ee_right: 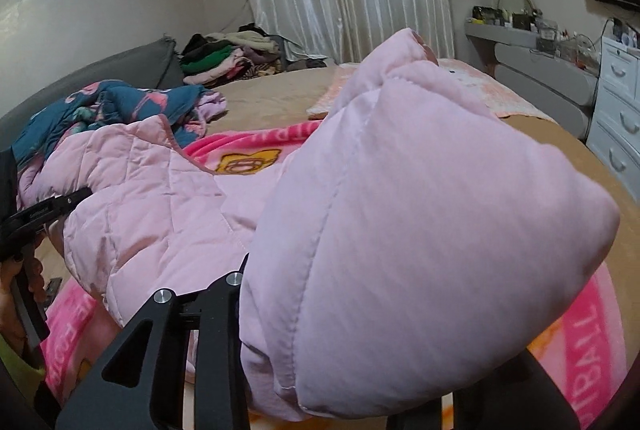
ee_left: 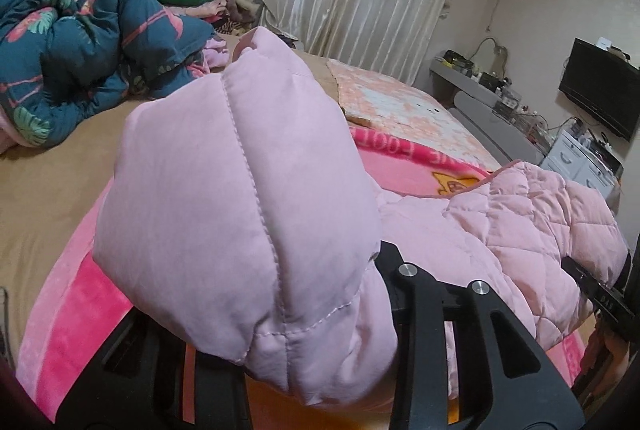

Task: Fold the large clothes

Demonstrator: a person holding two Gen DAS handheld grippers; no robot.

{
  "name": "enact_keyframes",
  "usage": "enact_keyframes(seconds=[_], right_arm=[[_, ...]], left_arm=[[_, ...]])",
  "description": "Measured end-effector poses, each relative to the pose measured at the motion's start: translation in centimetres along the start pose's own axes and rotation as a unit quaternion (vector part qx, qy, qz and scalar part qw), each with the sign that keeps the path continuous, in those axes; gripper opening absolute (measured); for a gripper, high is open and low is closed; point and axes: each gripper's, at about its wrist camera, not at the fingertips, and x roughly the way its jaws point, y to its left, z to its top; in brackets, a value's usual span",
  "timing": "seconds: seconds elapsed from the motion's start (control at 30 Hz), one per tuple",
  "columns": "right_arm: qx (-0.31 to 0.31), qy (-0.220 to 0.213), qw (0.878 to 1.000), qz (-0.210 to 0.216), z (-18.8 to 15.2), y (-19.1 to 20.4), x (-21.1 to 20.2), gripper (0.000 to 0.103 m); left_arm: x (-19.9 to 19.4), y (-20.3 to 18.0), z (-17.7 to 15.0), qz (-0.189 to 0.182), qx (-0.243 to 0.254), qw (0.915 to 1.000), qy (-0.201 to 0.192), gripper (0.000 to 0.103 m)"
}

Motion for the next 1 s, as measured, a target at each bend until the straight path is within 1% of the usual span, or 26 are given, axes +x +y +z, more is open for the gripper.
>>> enact_keyframes(seconds=[0.23, 0.5, 0.7, 1.0], right_arm=[[-0.016, 0.002, 1.0, -0.003, -1.9, 1.4, -3.9, 0.031], [-0.025, 0.001, 1.0, -0.004, -4.1, 2.2, -7.9, 0.031], [-0.026, 0.0, 1.0, -0.006, -5.6, 2.6, -9.9, 0.031], [-0.023, 0.0, 1.0, -0.008, -7.1, 2.7, -11.5, 0.031]], left_arm=[[-3.6, 0.3, -2.5, -0.001, 0.0, 1.0, 0.005, 0.027], [-6.5, 0.6, -5.4, 0.001, 0.003, 0.9999, 0.012, 0.027], [-8.0, 0.7, -6.8, 0.004, 0.016, 0.9997, 0.016, 0.027], [-9.6, 0.2, -8.5, 0.01, 0.037, 0.9991, 0.019, 0.027]])
